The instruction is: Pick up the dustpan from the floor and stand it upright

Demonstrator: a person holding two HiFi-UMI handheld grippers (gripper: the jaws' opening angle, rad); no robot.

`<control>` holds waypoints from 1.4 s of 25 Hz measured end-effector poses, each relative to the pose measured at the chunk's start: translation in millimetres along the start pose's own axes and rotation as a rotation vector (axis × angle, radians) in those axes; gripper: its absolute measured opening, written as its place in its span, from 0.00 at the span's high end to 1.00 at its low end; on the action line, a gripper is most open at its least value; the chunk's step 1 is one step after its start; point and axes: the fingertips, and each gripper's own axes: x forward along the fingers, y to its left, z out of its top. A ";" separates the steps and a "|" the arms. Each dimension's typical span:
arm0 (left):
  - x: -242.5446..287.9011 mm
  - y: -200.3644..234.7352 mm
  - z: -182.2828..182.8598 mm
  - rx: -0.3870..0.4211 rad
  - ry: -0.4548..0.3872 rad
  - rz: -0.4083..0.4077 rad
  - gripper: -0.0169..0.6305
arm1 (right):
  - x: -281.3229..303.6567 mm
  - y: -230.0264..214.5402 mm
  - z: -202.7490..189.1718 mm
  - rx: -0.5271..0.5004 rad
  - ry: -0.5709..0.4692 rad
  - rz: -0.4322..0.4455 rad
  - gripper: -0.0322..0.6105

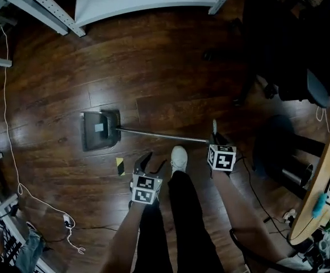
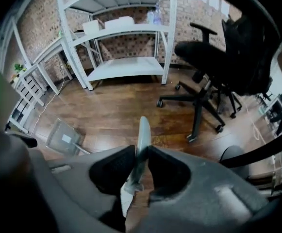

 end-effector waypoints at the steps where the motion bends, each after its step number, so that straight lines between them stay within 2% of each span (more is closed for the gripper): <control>1: -20.4 0.1 15.0 0.020 -0.022 0.014 0.54 | -23.4 10.5 14.0 -0.020 -0.011 -0.014 0.84; 3: -66.6 -0.3 40.3 0.030 -0.066 0.040 0.54 | -70.1 36.3 32.5 -0.063 -0.021 -0.033 0.84; 6: -139.6 5.6 72.6 -0.002 -0.160 0.090 0.54 | -126.7 80.4 47.2 -0.121 -0.025 -0.041 0.84; 11: -245.0 40.3 96.6 -0.107 -0.305 0.200 0.55 | -181.0 158.1 81.1 -0.206 -0.090 -0.052 0.84; 16: -352.5 71.8 59.6 -0.271 -0.413 0.356 0.55 | -218.2 242.1 89.2 -0.323 -0.136 -0.034 0.84; 21: -438.0 88.4 39.0 -0.400 -0.542 0.454 0.53 | -249.4 334.4 116.0 -0.493 -0.211 0.033 0.83; 25: -493.6 92.3 30.6 -0.406 -0.637 0.505 0.53 | -268.2 416.6 126.2 -0.662 -0.260 0.106 0.82; 31: -540.9 98.7 -12.2 -0.448 -0.696 0.561 0.53 | -282.9 537.1 101.9 -1.056 -0.383 0.237 0.81; 33: -559.6 99.4 -24.4 -0.459 -0.723 0.564 0.52 | -283.2 564.9 92.4 -1.131 -0.396 0.272 0.78; 34: -568.6 101.5 -28.1 -0.451 -0.738 0.573 0.52 | -283.8 575.7 93.1 -1.140 -0.396 0.283 0.73; 35: -576.7 104.0 -30.5 -0.436 -0.750 0.584 0.52 | -287.5 584.6 96.4 -1.131 -0.403 0.294 0.73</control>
